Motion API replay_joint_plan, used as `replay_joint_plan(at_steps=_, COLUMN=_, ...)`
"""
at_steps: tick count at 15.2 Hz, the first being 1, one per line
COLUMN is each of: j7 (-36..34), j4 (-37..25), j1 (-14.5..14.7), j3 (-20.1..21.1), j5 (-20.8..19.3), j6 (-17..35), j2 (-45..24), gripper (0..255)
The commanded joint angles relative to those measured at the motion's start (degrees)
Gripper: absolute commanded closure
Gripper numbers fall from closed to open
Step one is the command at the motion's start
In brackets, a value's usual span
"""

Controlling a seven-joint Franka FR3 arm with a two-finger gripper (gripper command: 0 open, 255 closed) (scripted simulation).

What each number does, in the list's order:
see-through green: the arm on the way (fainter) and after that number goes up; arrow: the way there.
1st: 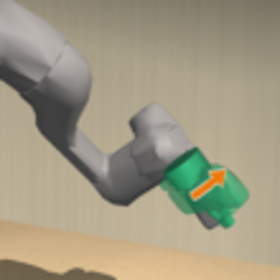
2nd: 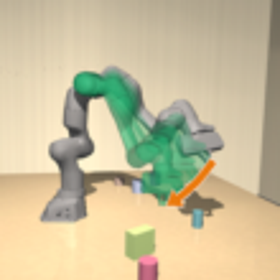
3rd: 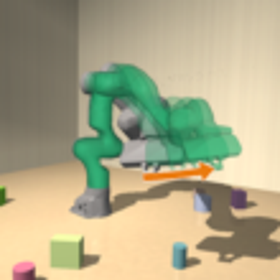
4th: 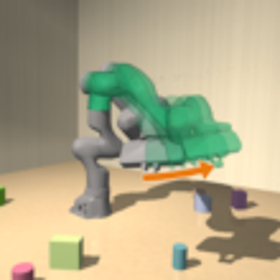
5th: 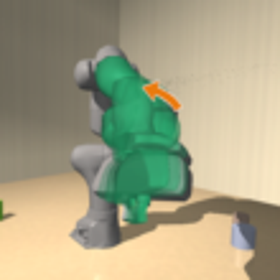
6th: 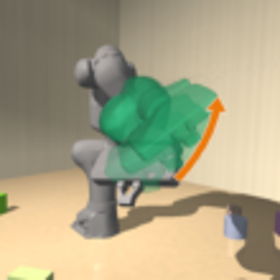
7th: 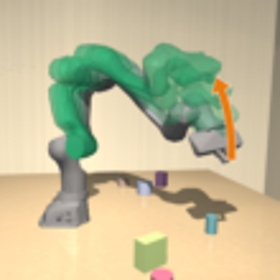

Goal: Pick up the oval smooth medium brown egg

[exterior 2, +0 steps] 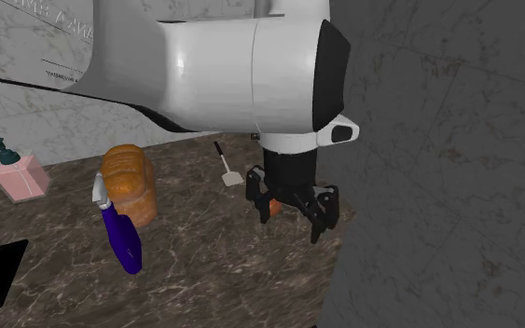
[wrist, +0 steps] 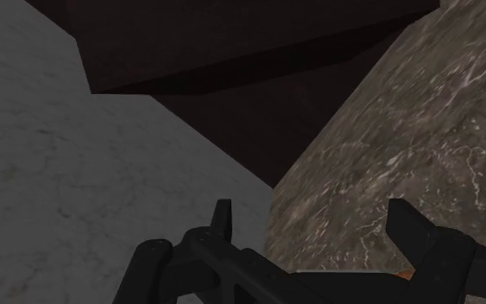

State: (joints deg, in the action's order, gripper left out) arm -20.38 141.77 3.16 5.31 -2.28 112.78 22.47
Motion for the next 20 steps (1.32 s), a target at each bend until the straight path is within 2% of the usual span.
replay_joint_plan(at_steps=1, j7=-1.9, j4=-1.0, j1=0.3, j3=1.0, j5=0.0, j6=3.7, j2=-3.9, gripper=0)
replay_joint_plan(at_steps=11, j7=-10.9, j4=-12.1, j1=1.1, j3=4.0, j5=-4.0, j6=16.9, j2=-25.3, gripper=0)
replay_joint_plan(at_steps=19, j7=-17.7, j4=-26.5, j1=3.7, j3=3.6, j5=-9.1, j6=21.8, j2=-42.5, gripper=0)
replay_joint_plan(at_steps=20, j7=-17.8, j4=-26.9, j1=3.8, j3=3.5, j5=-9.2, j6=21.9, j2=-42.8, gripper=0)
